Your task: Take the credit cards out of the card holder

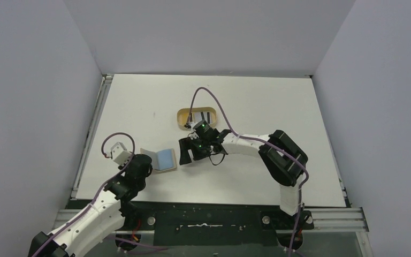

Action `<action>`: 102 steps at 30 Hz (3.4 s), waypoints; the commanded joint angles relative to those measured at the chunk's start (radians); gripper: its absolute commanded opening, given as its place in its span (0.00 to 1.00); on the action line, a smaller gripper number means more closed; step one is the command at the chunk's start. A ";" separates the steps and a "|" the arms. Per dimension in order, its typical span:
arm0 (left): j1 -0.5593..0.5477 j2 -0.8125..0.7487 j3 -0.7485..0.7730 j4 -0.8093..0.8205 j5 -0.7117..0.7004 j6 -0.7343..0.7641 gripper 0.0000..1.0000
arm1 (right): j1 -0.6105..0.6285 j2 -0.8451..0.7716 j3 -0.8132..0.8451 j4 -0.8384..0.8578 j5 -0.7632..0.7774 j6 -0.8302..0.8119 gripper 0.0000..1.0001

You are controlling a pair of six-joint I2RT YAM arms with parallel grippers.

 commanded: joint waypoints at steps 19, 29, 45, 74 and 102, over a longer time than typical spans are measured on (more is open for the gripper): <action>0.019 -0.018 -0.010 -0.006 0.038 -0.074 0.00 | 0.066 0.037 -0.220 0.648 -0.092 0.459 0.77; 0.020 0.000 -0.055 0.139 0.114 -0.045 0.00 | 0.079 -0.082 0.009 0.141 0.167 0.132 0.79; 0.036 0.192 -0.155 0.454 0.254 -0.090 0.00 | 0.113 0.162 0.358 -0.040 0.198 0.028 0.79; 0.050 0.127 -0.216 0.528 0.288 -0.103 0.00 | 0.222 0.377 0.705 -0.384 0.407 -0.174 0.81; 0.057 0.035 -0.216 0.399 0.243 -0.113 0.00 | 0.215 0.215 0.418 -0.463 0.610 -0.253 0.84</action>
